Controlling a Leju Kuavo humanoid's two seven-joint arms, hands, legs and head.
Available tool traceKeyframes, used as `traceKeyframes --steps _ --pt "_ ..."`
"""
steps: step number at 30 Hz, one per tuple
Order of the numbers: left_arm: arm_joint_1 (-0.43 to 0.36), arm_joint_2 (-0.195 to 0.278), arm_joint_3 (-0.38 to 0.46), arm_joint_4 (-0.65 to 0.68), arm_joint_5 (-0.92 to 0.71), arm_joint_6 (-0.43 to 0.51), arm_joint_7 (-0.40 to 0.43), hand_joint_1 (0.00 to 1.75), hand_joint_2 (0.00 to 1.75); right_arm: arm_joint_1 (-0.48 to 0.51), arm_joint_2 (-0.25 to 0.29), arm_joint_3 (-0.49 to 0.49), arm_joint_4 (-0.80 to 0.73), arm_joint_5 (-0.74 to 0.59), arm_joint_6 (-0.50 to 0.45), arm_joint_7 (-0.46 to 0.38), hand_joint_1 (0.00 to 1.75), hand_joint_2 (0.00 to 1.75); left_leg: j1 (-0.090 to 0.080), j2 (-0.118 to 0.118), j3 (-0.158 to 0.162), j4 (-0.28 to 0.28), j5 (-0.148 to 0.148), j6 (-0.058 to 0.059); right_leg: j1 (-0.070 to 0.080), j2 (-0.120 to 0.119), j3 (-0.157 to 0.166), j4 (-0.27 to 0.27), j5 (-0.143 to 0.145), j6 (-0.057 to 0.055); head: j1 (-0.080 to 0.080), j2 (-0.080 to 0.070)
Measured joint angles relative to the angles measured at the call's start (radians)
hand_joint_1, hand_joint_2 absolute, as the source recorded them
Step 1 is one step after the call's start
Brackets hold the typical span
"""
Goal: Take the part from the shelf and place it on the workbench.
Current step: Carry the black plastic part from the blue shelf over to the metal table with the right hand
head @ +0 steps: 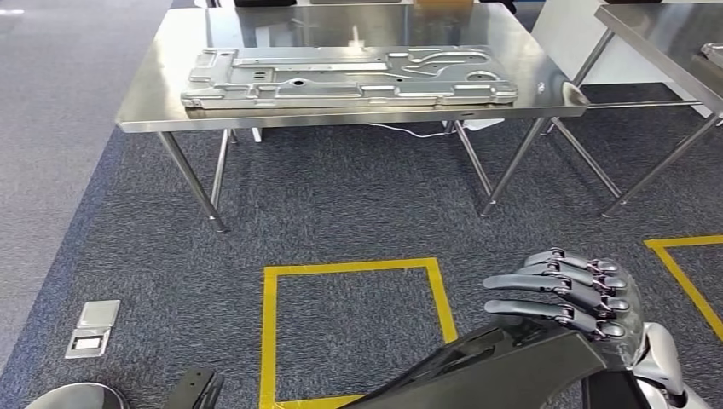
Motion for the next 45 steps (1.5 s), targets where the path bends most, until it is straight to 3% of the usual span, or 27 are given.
traceKeyframes --steps 1,2,4,5,7,9,11,14,15,16,17,19,21,22,24,26,27,29,31,32,33,34,36,38,42,45 --pt "0.001 0.0 0.0 0.0 0.0 0.0 0.0 0.0 0.0 0.001 0.0 0.0 0.0 0.0 0.0 0.0 1.75 1.75 -0.001 0.0 0.004 0.0 -0.003 -0.001 0.001 0.0 -0.014 0.011 0.014 0.0 0.0 0.0" --pt "0.001 0.0 0.0 0.0 0.0 0.0 0.0 0.0 0.0 0.002 0.0 0.0 0.0 0.0 0.0 0.0 1.75 1.75 0.0 0.001 0.009 0.001 -0.007 -0.004 0.001 -0.001 -0.009 -0.019 0.048 0.002 0.0 0.0" --pt "0.002 0.0 0.0 0.0 0.0 0.0 0.0 0.0 0.0 0.002 0.0 0.0 0.0 0.0 0.0 0.0 1.75 1.75 -0.001 0.003 0.022 0.006 -0.019 -0.014 0.003 -0.017 0.039 -0.145 0.129 0.001 0.0 0.0" --pt "0.002 0.0 0.0 0.0 0.0 0.0 0.0 0.0 0.0 0.002 0.0 0.0 0.0 0.0 0.0 0.0 1.75 1.75 -0.003 0.004 0.025 0.011 -0.025 -0.021 0.005 -0.025 0.058 -0.196 0.152 -0.003 0.0 0.0" --pt "0.003 0.0 0.0 0.0 0.0 0.0 0.001 0.0 0.0 0.003 0.001 0.0 0.0 0.0 -0.001 0.0 1.75 1.75 -0.006 0.009 0.026 0.015 -0.032 -0.033 0.01 -0.032 0.068 -0.229 0.156 -0.014 0.0 0.0" --pt "0.002 0.0 0.0 0.0 0.0 0.0 0.001 0.0 0.0 0.006 0.001 0.0 -0.002 0.0 -0.001 -0.001 1.75 1.75 -0.005 0.016 0.028 0.015 -0.036 -0.041 0.01 -0.022 0.066 -0.232 0.156 -0.025 0.0 0.0" --pt "0.0 0.0 0.0 0.0 0.0 0.0 0.0 0.0 0.0 0.006 0.001 -0.001 -0.003 0.0 -0.002 -0.001 1.75 1.75 -0.001 0.012 0.018 0.045 -0.061 -0.053 0.007 -0.014 0.068 -0.234 0.156 -0.037 0.0 0.0" --pt "0.0 0.0 0.0 0.0 -0.001 0.0 0.0 0.0 0.0 0.007 0.001 -0.001 -0.004 0.0 -0.002 -0.002 1.75 1.75 0.007 0.002 -0.069 0.223 -0.145 -0.069 0.005 -0.002 0.07 -0.234 0.153 -0.045 -0.001 0.0" --pt "0.001 0.0 0.0 0.0 0.0 0.0 0.0 0.0 0.0 0.008 0.001 -0.001 -0.004 0.0 -0.003 -0.002 1.75 1.75 0.009 0.001 -0.1 0.278 -0.159 -0.071 0.005 0.004 0.071 -0.234 0.152 -0.046 -0.001 0.0" --pt "0.003 0.0 0.0 0.0 0.0 0.0 0.0 0.0 0.0 0.008 0.001 -0.001 -0.004 0.0 -0.003 -0.002 1.75 1.75 0.01 0.001 -0.115 0.299 -0.152 -0.072 0.005 0.011 0.073 -0.234 0.15 -0.047 -0.001 0.0" --pt "0.004 0.0 0.0 0.0 0.0 0.0 0.0 0.0 0.0 0.008 0.001 -0.001 -0.004 0.0 -0.003 -0.002 1.75 1.75 0.012 -0.001 -0.112 0.279 -0.125 -0.07 0.004 0.019 0.077 -0.234 0.148 -0.046 -0.001 0.0" --pt "0.004 0.0 0.0 0.0 0.0 0.0 0.0 0.0 0.0 0.009 0.002 -0.001 -0.004 0.0 -0.003 -0.002 1.75 1.75 0.013 -0.018 -0.062 0.153 -0.042 -0.063 0.003 0.033 0.088 -0.234 0.142 -0.042 -0.001 0.0" --pt "0.004 0.001 0.0 0.0 -0.001 0.0 0.0 0.0 0.0 0.008 0.003 -0.001 -0.004 0.001 -0.005 -0.003 1.75 1.75 0.012 -0.046 -0.021 0.057 0.0 -0.052 0.003 0.046 0.092 -0.235 0.138 -0.034 0.0 0.0" --pt "0.004 0.001 0.0 0.0 -0.001 0.0 0.0 0.0 0.0 0.009 0.003 -0.001 -0.005 0.001 -0.006 -0.004 1.75 1.75 0.01 -0.055 -0.015 0.043 -0.002 -0.047 0.001 0.052 0.09 -0.236 0.138 -0.028 0.0 0.0" --pt "0.002 0.001 0.0 0.0 -0.001 0.0 0.0 0.0 0.0 0.011 0.004 -0.002 -0.006 0.003 -0.008 -0.005 1.75 1.75 0.008 -0.048 -0.011 0.031 -0.011 -0.037 -0.001 0.061 0.085 -0.238 0.138 -0.015 0.0 0.0" --pt "0.0 0.001 0.0 0.0 -0.001 0.0 0.0 0.0 0.0 0.011 0.005 -0.004 -0.008 0.003 -0.01 -0.006 1.75 1.75 0.012 -0.035 -0.003 0.015 -0.012 -0.027 0.0 0.048 0.077 -0.217 0.121 -0.007 0.0 0.0" --pt "-0.001 0.0 0.0 0.0 -0.002 0.0 0.0 0.0 0.0 0.01 0.005 -0.004 -0.009 0.003 -0.01 -0.007 1.75 1.75 0.013 -0.028 0.002 0.008 -0.011 -0.023 0.002 0.037 0.062 -0.181 0.101 -0.007 0.001 0.0" --pt "0.0 0.0 0.0 0.0 -0.004 -0.001 0.0 0.0 0.0 0.009 0.006 -0.004 -0.009 0.004 -0.01 -0.007 1.75 1.75 0.009 -0.016 0.007 0.006 -0.012 -0.016 0.005 0.018 0.002 -0.061 0.045 -0.009 0.001 0.0" --pt "0.002 0.0 0.0 0.0 -0.006 -0.002 0.0 0.0 0.0 0.012 0.006 -0.004 -0.009 0.006 -0.009 -0.008 1.75 1.75 0.003 -0.006 0.009 0.007 -0.015 -0.013 0.007 0.015 -0.047 0.026 0.026 -0.009 0.001 0.0" --pt "0.002 0.0 0.0 0.0 -0.006 -0.002 0.0 0.0 0.0 0.012 0.006 -0.004 -0.009 0.008 -0.009 -0.008 1.75 1.75 0.001 -0.002 0.011 0.007 -0.017 -0.012 0.009 0.014 -0.046 0.018 0.043 -0.009 0.001 0.0" --pt "0.001 0.0 0.0 0.0 -0.006 -0.002 0.0 0.0 0.0 0.012 0.006 -0.004 -0.009 0.01 -0.009 -0.008 1.75 1.75 -0.001 0.0 0.014 0.007 -0.019 -0.012 0.01 0.012 -0.026 -0.028 0.077 -0.009 0.001 0.0" --pt "0.001 0.0 0.0 0.0 -0.007 -0.002 0.0 0.0 0.0 0.012 0.006 -0.005 -0.009 0.012 -0.01 -0.008 1.75 1.75 -0.002 0.0 0.018 0.008 -0.021 -0.014 0.013 0.009 0.006 -0.098 0.114 -0.012 0.001 0.0" --pt "-0.001 0.0 0.0 0.0 -0.008 -0.002 0.0 0.0 0.0 0.011 0.006 -0.006 -0.009 0.014 -0.01 -0.008 1.75 1.75 -0.007 0.001 0.022 0.012 -0.027 -0.02 0.019 -0.001 0.058 -0.211 0.157 -0.023 0.001 0.0" --pt "-0.001 0.0 0.0 0.0 -0.009 -0.001 0.0 0.0 0.0 0.009 0.007 -0.007 -0.009 0.016 -0.01 -0.008 1.75 1.75 -0.01 0.001 0.021 0.015 -0.032 -0.019 0.023 -0.005 0.071 -0.241 0.16 -0.029 0.001 0.0" --pt "-0.003 0.003 0.0 0.0 -0.012 -0.001 -0.001 0.0 0.0 0.007 0.008 -0.008 -0.009 0.017 -0.01 -0.008 1.75 1.75 -0.016 0.0 0.025 0.009 -0.033 -0.012 0.014 -0.002 0.073 -0.249 0.164 -0.021 0.0 0.0" --pt "-0.005 0.004 0.0 0.0 -0.013 0.0 -0.003 0.0 0.0 0.006 0.008 -0.009 -0.01 0.017 -0.011 -0.008 1.75 1.75 -0.009 0.003 0.064 -0.057 -0.014 0.006 0.015 0.0 0.074 -0.238 0.156 -0.02 0.001 0.0"
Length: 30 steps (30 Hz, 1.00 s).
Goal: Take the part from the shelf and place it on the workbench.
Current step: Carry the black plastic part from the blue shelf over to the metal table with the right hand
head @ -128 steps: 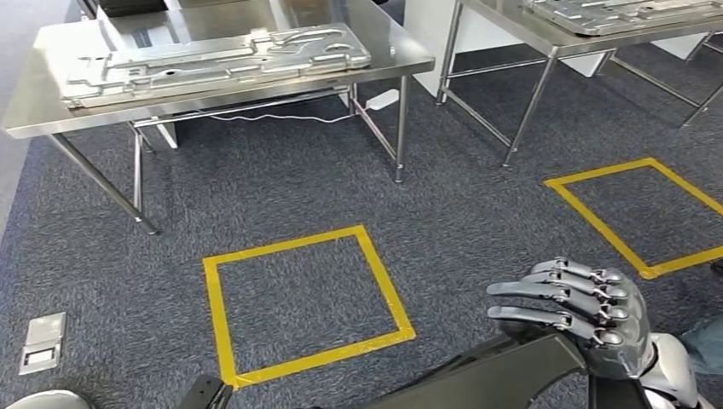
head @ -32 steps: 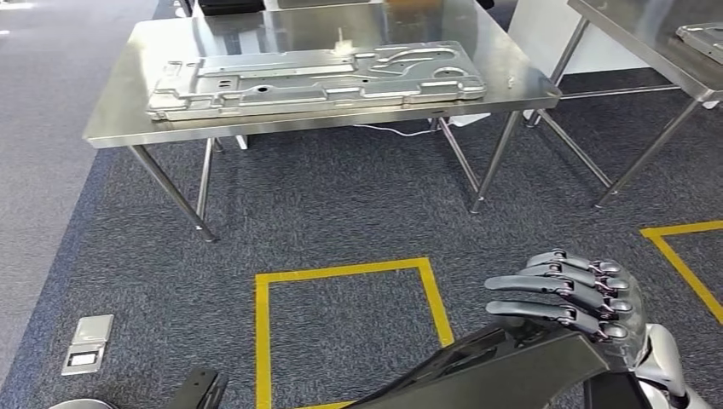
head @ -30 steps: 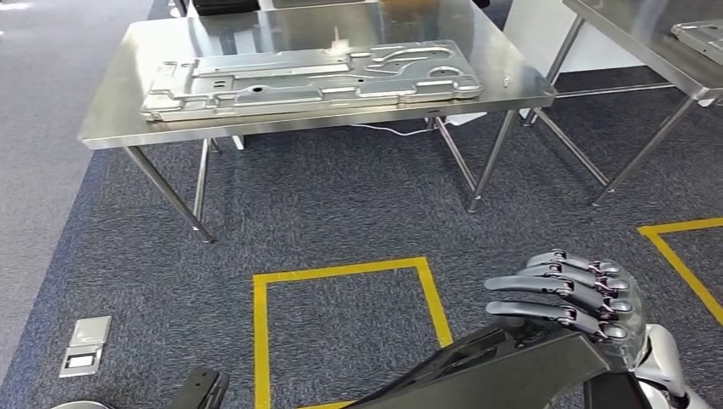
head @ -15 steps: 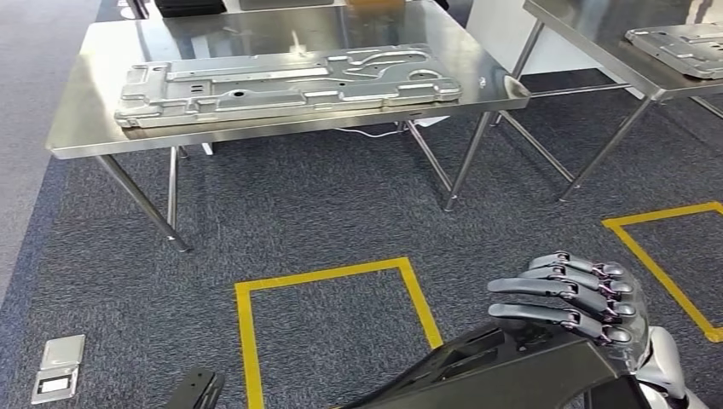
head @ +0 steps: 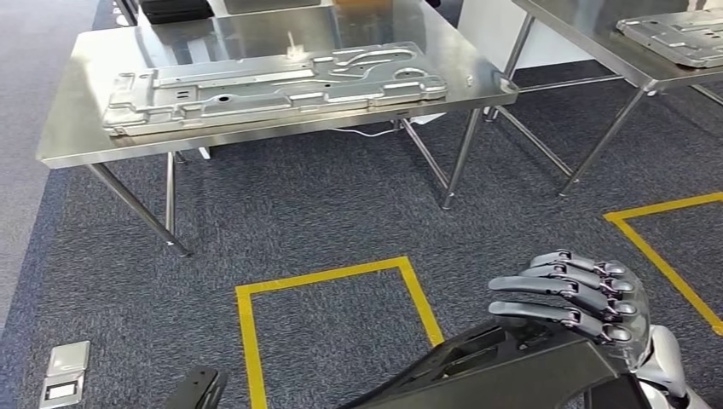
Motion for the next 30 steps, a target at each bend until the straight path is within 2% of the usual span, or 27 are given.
traceKeyframes --steps 1,2,4,5,6,7,8,9,10,11,13,14,15,16,17,19,20,21,22,23,24,25,26,27,28,29,30 --pt "0.0 0.0 0.0 0.0 -0.001 0.001 -0.001 0.0 0.0 0.0 0.0 0.0 0.0 0.0 -0.001 0.0 1.75 1.75 0.006 0.001 0.016 -0.021 0.004 0.003 0.001 0.002 -0.015 0.033 -0.014 -0.001 0.0 0.0" --pt "-0.001 0.001 0.0 0.0 -0.002 0.001 -0.002 0.0 0.0 0.0 0.0 0.0 0.001 0.001 -0.002 0.0 1.75 1.75 0.009 0.002 0.028 -0.03 0.0 0.002 0.0 0.004 -0.042 0.084 -0.033 0.0 0.0 0.0" --pt "0.002 0.0 0.0 0.0 -0.004 0.001 -0.002 0.0 0.0 0.002 0.0 0.0 0.002 0.001 -0.002 0.0 1.75 1.75 0.018 0.003 0.046 -0.031 -0.013 -0.011 -0.006 0.006 -0.111 0.196 -0.064 0.011 0.0 0.0" --pt "0.005 0.0 0.0 0.0 -0.005 0.001 -0.002 0.0 0.0 0.003 0.0 0.0 0.003 0.001 -0.002 0.0 1.75 1.75 0.024 0.003 0.056 -0.029 -0.023 -0.02 -0.011 0.006 -0.132 0.222 -0.059 0.02 0.0 0.0" --pt "0.007 -0.001 0.0 0.0 -0.005 0.001 -0.002 0.0 0.0 0.003 0.0 0.0 0.003 0.001 -0.002 0.0 1.75 1.75 0.033 0.003 0.07 -0.026 -0.035 -0.032 -0.017 0.005 -0.133 0.208 -0.032 0.032 0.0 0.0" --pt "0.009 -0.001 0.0 0.0 -0.005 0.001 -0.002 0.0 0.0 0.003 0.0 0.0 0.004 0.001 -0.003 0.0 1.75 1.75 0.043 0.002 0.084 -0.02 -0.05 -0.045 -0.024 0.002 -0.115 0.157 0.009 0.046 0.0 0.0" --pt "0.009 0.0 0.001 0.0 -0.005 0.001 -0.002 0.0 0.0 0.003 0.001 0.0 0.005 0.001 -0.003 0.0 1.75 1.75 0.051 0.001 0.096 -0.013 -0.067 -0.06 -0.029 -0.001 -0.092 0.105 0.038 0.063 0.001 0.0" --pt "0.009 0.003 0.001 0.0 -0.005 0.001 -0.002 0.0 0.0 0.003 0.001 0.0 0.007 0.001 -0.004 0.0 1.75 1.75 0.056 0.001 0.105 -0.002 -0.085 -0.074 -0.033 -0.004 -0.07 0.058 0.053 0.072 0.006 0.0" --pt "0.008 0.005 0.001 0.0 -0.005 0.001 -0.002 0.0 0.0 0.005 0.002 0.0 0.009 0.001 -0.005 0.0 1.75 1.75 0.056 0.001 0.11 0.006 -0.1 -0.086 -0.035 -0.007 -0.059 0.034 0.048 0.067 0.009 0.0" --pt "0.007 0.007 0.001 0.0 -0.006 0.001 -0.003 0.0 0.0 0.006 0.003 0.0 0.011 0.001 -0.005 -0.001 1.75 1.75 0.053 0.001 0.114 0.008 -0.111 -0.094 -0.034 -0.007 -0.056 0.035 0.028 0.056 0.011 0.0" --pt "0.005 0.007 0.001 0.0 -0.006 0.002 -0.003 0.0 0.0 0.01 0.004 0.0 0.011 0.002 -0.007 -0.001 1.75 1.75 0.051 0.002 0.125 0.003 -0.122 -0.102 -0.036 -0.002 -0.053 0.044 0.0 0.022 0.009 0.0" --pt "0.002 0.008 0.001 0.0 -0.006 0.002 -0.004 0.0 0.0 0.01 0.004 0.0 0.01 0.002 -0.007 -0.001 1.75 1.75 0.052 0.002 0.129 0.006 -0.126 -0.106 -0.036 0.0 -0.045 0.046 -0.011 0.013 0.007 0.0" --pt "-0.001 0.008 0.001 -0.001 -0.006 0.002 -0.004 0.0 0.0 0.01 0.004 0.0 0.009 0.003 -0.008 -0.001 1.75 1.75 0.052 0.002 0.12 0.03 -0.134 -0.108 -0.034 0.002 -0.033 0.045 -0.023 0.007 0.005 0.0" --pt "-0.003 0.008 0.001 -0.001 -0.006 0.002 -0.005 0.0 0.0 0.009 0.004 -0.001 0.008 0.003 -0.008 -0.001 1.75 1.75 0.052 0.001 0.092 0.079 -0.146 -0.108 -0.032 0.003 -0.017 0.041 -0.034 0.002 0.003 0.0" --pt "-0.004 0.008 0.001 -0.001 -0.006 0.002 -0.005 0.0 0.0 0.009 0.004 -0.001 0.006 0.004 -0.008 -0.002 1.75 1.75 0.05 0.001 0.043 0.156 -0.162 -0.106 -0.029 0.002 0.001 0.033 -0.044 -0.002 0.001 0.0" --pt "0.002 0.008 0.001 -0.001 -0.006 0.002 -0.004 0.0 0.0 0.009 0.004 -0.001 0.006 0.004 -0.008 -0.002 1.75 1.75 0.042 0.001 -0.089 0.319 -0.179 -0.095 -0.019 0.006 0.045 0.013 -0.065 -0.009 0.0 0.0" --pt "0.007 0.007 0.001 -0.001 -0.006 0.002 -0.004 0.0 0.0 0.009 0.004 -0.001 0.006 0.004 -0.008 -0.002 1.75 1.75 0.036 0.0 -0.147 0.364 -0.16 -0.085 -0.013 0.009 0.071 0.001 -0.076 -0.011 0.0 0.0" --pt "0.012 0.007 0.001 -0.001 -0.006 0.002 -0.004 0.0 0.0 0.009 0.004 -0.001 0.006 0.004 -0.008 -0.002 1.75 1.75 0.028 -0.001 -0.186 0.367 -0.113 -0.07 -0.005 0.013 0.102 -0.012 -0.089 -0.014 0.0 0.0" --pt "0.017 0.007 0.001 -0.001 -0.006 0.001 -0.004 0.0 0.0 0.01 0.004 -0.001 0.006 0.004 -0.008 -0.002 1.75 1.75 0.018 -0.004 -0.207 0.326 -0.039 -0.05 0.004 0.017 0.139 -0.028 -0.103 -0.017 0.0 0.0" --pt "0.021 0.007 0.002 -0.001 -0.006 0.001 -0.004 0.0 0.0 0.011 0.004 -0.001 0.007 0.004 -0.008 -0.002 1.75 1.75 0.005 -0.012 -0.214 0.268 0.038 -0.022 0.01 0.02 0.178 -0.047 -0.117 -0.02 0.001 0.0" --pt "0.025 0.01 0.002 0.001 -0.006 0.001 -0.004 0.0 0.0 0.011 0.006 0.0 0.009 0.004 -0.008 -0.002 1.75 1.75 -0.006 -0.022 -0.214 0.223 0.102 0.008 0.014 0.023 0.211 -0.066 -0.128 -0.021 0.007 0.0" --pt "0.029 0.012 0.002 0.002 -0.006 0.001 -0.004 0.0 0.0 0.011 0.007 0.0 0.013 0.004 -0.008 -0.001 1.75 1.75 -0.019 -0.031 -0.21 0.19 0.145 0.032 0.01 0.028 0.237 -0.084 -0.135 -0.018 0.013 0.0" --pt "0.034 0.014 0.003 0.004 -0.005 0.001 -0.003 0.0 0.0 0.012 0.009 0.001 0.016 0.003 -0.009 -0.002 1.75 1.75 -0.032 -0.039 -0.204 0.182 0.159 0.05 0.001 0.032 0.257 -0.101 -0.138 -0.012 0.019 0.0" --pt "0.037 0.018 0.003 0.005 -0.004 0.001 -0.004 0.0 0.0 0.013 0.01 0.001 0.018 0.003 -0.01 -0.002 1.75 1.75 -0.042 -0.041 -0.191 0.18 0.159 0.06 -0.007 0.036 0.27 -0.112 -0.135 -0.003 0.022 0.0" --pt "0.035 0.02 0.004 0.004 -0.003 0.001 -0.004 0.0 0.0 0.013 0.011 0.001 0.017 0.004 -0.012 -0.002 1.75 1.75 -0.051 -0.043 -0.168 0.16 0.153 0.068 -0.014 0.041 0.274 -0.104 -0.119 0.008 0.02 0.0" --pt "0.029 0.022 0.004 0.004 -0.002 0.002 -0.005 0.0 0.0 0.014 0.012 0.001 0.014 0.004 -0.014 -0.002 1.75 1.75 -0.05 -0.044 -0.134 0.126 0.139 0.078 -0.018 0.041 0.261 -0.068 -0.09 0.018 0.017 0.0" --pt "0.02 0.024 0.005 0.004 -0.001 0.003 -0.007 0.0 0.0 0.013 0.012 0.001 0.011 0.005 -0.016 -0.002 1.75 1.75 -0.045 -0.045 -0.091 0.079 0.119 0.083 -0.016 0.038 0.229 -0.006 -0.053 0.026 0.016 0.0"
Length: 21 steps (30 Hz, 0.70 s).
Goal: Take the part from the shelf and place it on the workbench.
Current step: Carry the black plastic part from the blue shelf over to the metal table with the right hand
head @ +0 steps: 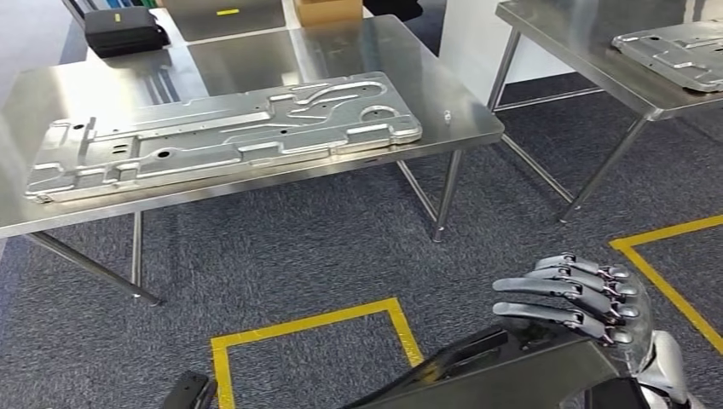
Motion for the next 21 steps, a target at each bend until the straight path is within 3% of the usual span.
traceKeyframes --steps 1,2,3,5,6,7,8,9,10,11,12,13,15,17,19,20,21 --pt "-0.008 0.0 0.0 0.0 0.0 0.0 -0.002 0.0 0.0 -0.002 0.0 0.0 -0.002 0.001 -0.001 0.0 1.75 1.75 0.009 0.0 0.046 -0.054 -0.026 0.002 0.003 -0.005 -0.051 0.076 0.031 0.006 -0.001 0.0" --pt "-0.013 -0.002 0.001 0.0 0.0 0.0 -0.002 0.0 0.0 -0.003 0.0 0.0 -0.003 0.002 -0.003 0.0 1.75 1.75 0.02 0.001 0.085 -0.097 -0.049 -0.002 0.004 -0.011 -0.108 0.145 0.04 0.006 -0.001 0.0" --pt "-0.013 -0.005 0.001 0.0 0.0 -0.001 -0.003 0.0 0.0 -0.005 0.0 0.0 -0.002 0.003 -0.003 0.0 1.75 1.75 0.027 0.002 0.114 -0.124 -0.07 -0.011 0.007 -0.016 -0.159 0.19 0.02 0.005 -0.001 0.0" --pt "-0.004 -0.01 0.001 0.0 0.0 -0.002 -0.002 0.0 0.0 -0.005 0.0 0.0 -0.002 0.003 -0.005 0.0 1.75 1.75 0.042 0.002 0.156 -0.138 -0.105 -0.034 0.007 -0.018 -0.233 0.213 -0.056 0.008 -0.001 0.0" --pt "0.001 -0.012 0.001 0.0 0.0 -0.002 -0.002 0.0 0.0 -0.003 0.0 0.0 -0.002 0.003 -0.006 0.0 1.75 1.75 0.05 0.002 0.177 -0.137 -0.123 -0.048 0.005 -0.02 -0.254 0.195 -0.082 0.016 -0.001 0.0" --pt "0.004 -0.013 0.001 0.0 0.001 -0.002 -0.003 0.0 0.0 -0.001 0.0 0.0 -0.002 0.004 -0.009 0.0 1.75 1.75 0.057 0.002 0.199 -0.134 -0.143 -0.061 0.001 -0.023 -0.265 0.159 -0.081 0.029 -0.001 0.0" --pt "0.004 -0.014 0.001 0.0 0.003 -0.002 -0.004 0.0 0.0 0.001 0.001 0.0 -0.002 0.004 -0.012 0.0 1.75 1.75 0.064 0.002 0.217 -0.128 -0.164 -0.076 -0.005 -0.027 -0.269 0.107 -0.046 0.047 -0.001 0.0" --pt "0.005 -0.014 0.003 0.0 0.004 -0.002 -0.004 0.0 0.0 0.005 0.001 0.0 -0.002 0.005 -0.015 0.0 1.75 1.75 0.069 0.002 0.234 -0.118 -0.185 -0.091 -0.011 -0.038 -0.272 0.061 0.015 0.062 0.0 0.0" --pt "0.005 -0.013 0.005 0.0 0.006 -0.002 -0.005 0.0 0.0 0.009 0.001 -0.001 -0.003 0.005 -0.02 0.0 1.75 1.75 0.07 0.003 0.244 -0.107 -0.207 -0.103 -0.014 -0.049 -0.273 0.028 0.062 0.064 0.001 0.0" --pt "0.006 -0.013 0.008 0.0 0.006 -0.002 -0.006 0.0 0.0 0.015 0.002 -0.002 -0.004 0.006 -0.024 0.001 1.75 1.75 0.069 0.004 0.25 -0.098 -0.227 -0.115 -0.014 -0.054 -0.276 0.013 0.097 0.053 0.001 0.0" --pt "0.007 -0.012 0.01 0.0 0.007 -0.002 -0.008 0.0 0.0 0.022 0.002 -0.005 -0.008 0.006 -0.029 0.001 1.75 1.75 0.067 0.006 0.254 -0.09 -0.239 -0.124 -0.014 -0.057 -0.281 0.017 0.109 0.034 0.001 0.0" --pt "0.007 -0.012 0.011 0.0 0.008 -0.003 -0.009 0.0 0.0 0.029 0.002 -0.009 -0.013 0.007 -0.033 0.001 1.75 1.75 0.066 0.009 0.254 -0.086 -0.244 -0.13 -0.012 -0.053 -0.282 0.02 0.098 0.011 0.0 0.0" --pt "0.007 -0.012 0.014 0.0 0.008 -0.003 -0.012 0.0 0.0 0.046 0.002 -0.019 -0.024 0.008 -0.043 0.001 1.75 1.75 0.068 0.013 0.253 -0.068 -0.248 -0.138 -0.013 -0.047 -0.28 0.023 0.095 -0.014 -0.002 0.0" --pt "0.006 -0.011 0.019 0.0 0.009 -0.002 -0.014 0.0 0.0 0.062 0.003 -0.03 -0.033 0.011 -0.055 0.001 1.75 1.75 0.072 0.016 0.212 0.008 -0.278 -0.146 -0.014 -0.047 -0.275 0.022 0.09 -0.026 -0.003 0.0" --pt "0.008 -0.012 0.023 0.0 0.012 -0.001 -0.016 0.0 0.0 0.078 0.003 -0.041 -0.04 0.013 -0.067 0.0 1.75 1.75 0.075 0.017 0.126 0.14 -0.335 -0.155 -0.014 -0.047 -0.274 0.022 0.084 -0.031 -0.003 0.0" --pt "0.011 -0.012 0.024 0.0 0.013 -0.001 -0.017 0.0 0.0 0.087 0.004 -0.045 -0.043 0.014 -0.071 -0.002 1.75 1.75 0.076 0.017 0.085 0.191 -0.353 -0.157 -0.014 -0.047 -0.272 0.022 0.08 -0.031 -0.003 0.0" --pt "0.015 -0.012 0.026 0.0 0.015 0.001 -0.018 0.0 0.0 0.094 0.004 -0.048 -0.045 0.014 -0.074 -0.003 1.75 1.75 0.078 0.018 0.059 0.211 -0.351 -0.158 -0.014 -0.046 -0.269 0.022 0.076 -0.03 -0.003 0.0"
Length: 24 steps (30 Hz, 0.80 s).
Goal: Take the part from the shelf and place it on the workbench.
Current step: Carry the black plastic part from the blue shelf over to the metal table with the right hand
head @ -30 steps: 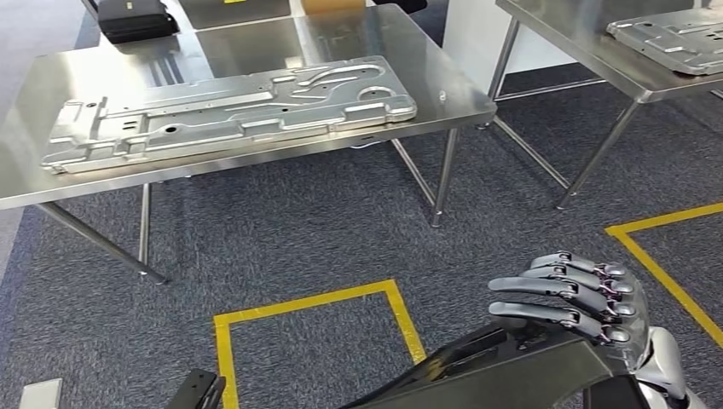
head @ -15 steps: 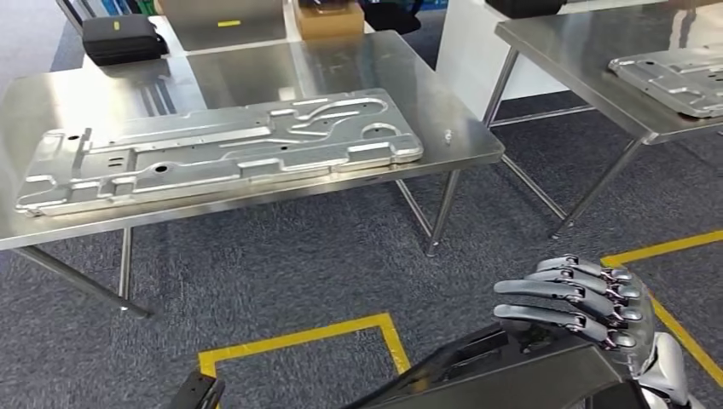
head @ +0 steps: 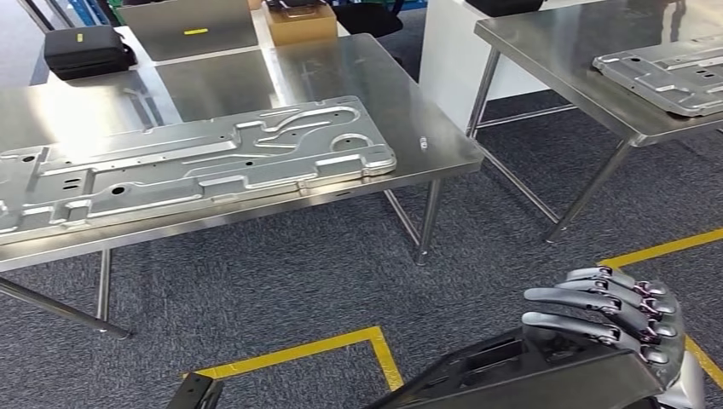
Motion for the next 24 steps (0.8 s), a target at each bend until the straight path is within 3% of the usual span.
traceKeyframes --steps 1,3,4,5,7,10,12,14,15,16,18,20,24 --pt "0.003 0.0 0.001 0.0 0.001 0.002 -0.002 0.0 0.0 0.006 0.0 -0.002 -0.002 0.0 -0.003 -0.002 1.75 1.75 0.001 0.0 -0.009 -0.017 0.027 0.001 -0.001 0.001 0.005 0.0 -0.004 0.002 0.0 0.0" --pt "0.006 0.001 0.004 0.0 0.002 0.004 -0.005 0.0 0.0 0.015 0.001 -0.006 -0.006 0.0 -0.008 -0.005 1.75 1.75 0.003 0.002 0.011 -0.128 0.121 0.003 -0.004 0.001 0.017 -0.001 -0.012 0.011 0.0 0.0" --pt "0.006 0.001 0.005 0.0 0.002 0.004 -0.006 0.0 0.0 0.018 0.002 -0.009 -0.008 0.0 -0.01 -0.006 1.75 1.75 0.002 0.004 0.021 -0.178 0.148 0.005 -0.005 0.0 0.021 -0.002 -0.014 0.016 0.0 0.0" --pt "0.007 0.002 0.006 0.001 0.002 0.004 -0.007 0.0 0.0 0.02 0.002 -0.012 -0.009 0.0 -0.012 -0.007 1.75 1.75 -0.001 0.006 0.024 -0.209 0.162 0.006 -0.005 0.0 0.023 -0.004 -0.014 0.022 0.0 0.0" --pt "0.011 0.002 0.007 0.002 0.002 0.004 -0.007 0.0 0.0 0.023 0.004 -0.017 -0.012 0.0 -0.017 -0.008 1.75 1.75 -0.008 0.007 0.016 -0.216 0.161 0.011 -0.005 0.001 0.023 -0.01 -0.011 0.036 -0.001 0.0" --pt "0.013 0.004 0.011 0.002 0.003 0.006 -0.009 0.0 0.0 0.029 0.008 -0.022 -0.015 0.0 -0.023 -0.008 1.75 1.75 -0.01 0.006 0.023 -0.227 0.182 0.032 -0.006 0.002 0.024 -0.003 -0.023 0.05 -0.001 0.0" --pt "0.012 0.005 0.015 0.002 0.006 0.008 -0.011 0.0 0.0 0.034 0.01 -0.024 -0.017 0.0 -0.032 -0.009 1.75 1.75 -0.013 0.007 0.03 -0.235 0.184 0.046 0.0 0.003 -0.016 0.08 -0.069 0.043 0.0 0.0" --pt "0.014 0.005 0.019 0.002 0.008 0.008 -0.014 0.0 0.0 0.044 0.013 -0.026 -0.018 0.001 -0.04 -0.01 1.75 1.75 -0.023 0.007 0.034 -0.235 0.179 0.057 0.012 0.005 -0.086 0.212 -0.119 0.033 0.0 0.0" --pt "0.016 0.005 0.02 0.002 0.008 0.008 -0.015 0.0 0.0 0.049 0.016 -0.026 -0.018 0.001 -0.044 -0.01 1.75 1.75 -0.029 0.007 0.037 -0.235 0.175 0.062 0.018 0.006 -0.111 0.254 -0.124 0.029 0.0 0.0" --pt "0.018 0.005 0.022 0.002 0.008 0.009 -0.016 0.0 0.0 0.054 0.018 -0.026 -0.018 0.001 -0.047 -0.01 1.75 1.75 -0.035 0.007 0.043 -0.235 0.171 0.067 0.025 0.007 -0.118 0.258 -0.109 0.024 0.0 0.0" --pt "0.02 0.006 0.025 0.002 0.008 0.01 -0.017 0.0 0.0 0.061 0.023 -0.027 -0.019 0.001 -0.053 -0.01 1.75 1.75 -0.045 0.005 0.06 -0.235 0.158 0.073 0.04 0.009 -0.078 0.156 -0.036 0.007 0.0 0.0" --pt "0.019 0.007 0.027 0.002 0.008 0.013 -0.019 0.0 0.0 0.065 0.026 -0.028 -0.02 0.001 -0.06 -0.01 1.75 1.75 -0.052 0.003 0.071 -0.234 0.144 0.071 0.051 0.011 -0.028 0.048 0.004 -0.012 -0.001 0.0" --pt "0.017 0.01 0.028 0.002 0.003 0.017 -0.018 0.0 0.0 0.08 0.03 -0.032 -0.027 -0.002 -0.074 -0.011 1.75 1.75 -0.052 0.004 0.076 -0.239 0.13 0.056 0.053 0.012 -0.004 0.001 -0.007 -0.029 -0.001 0.0"
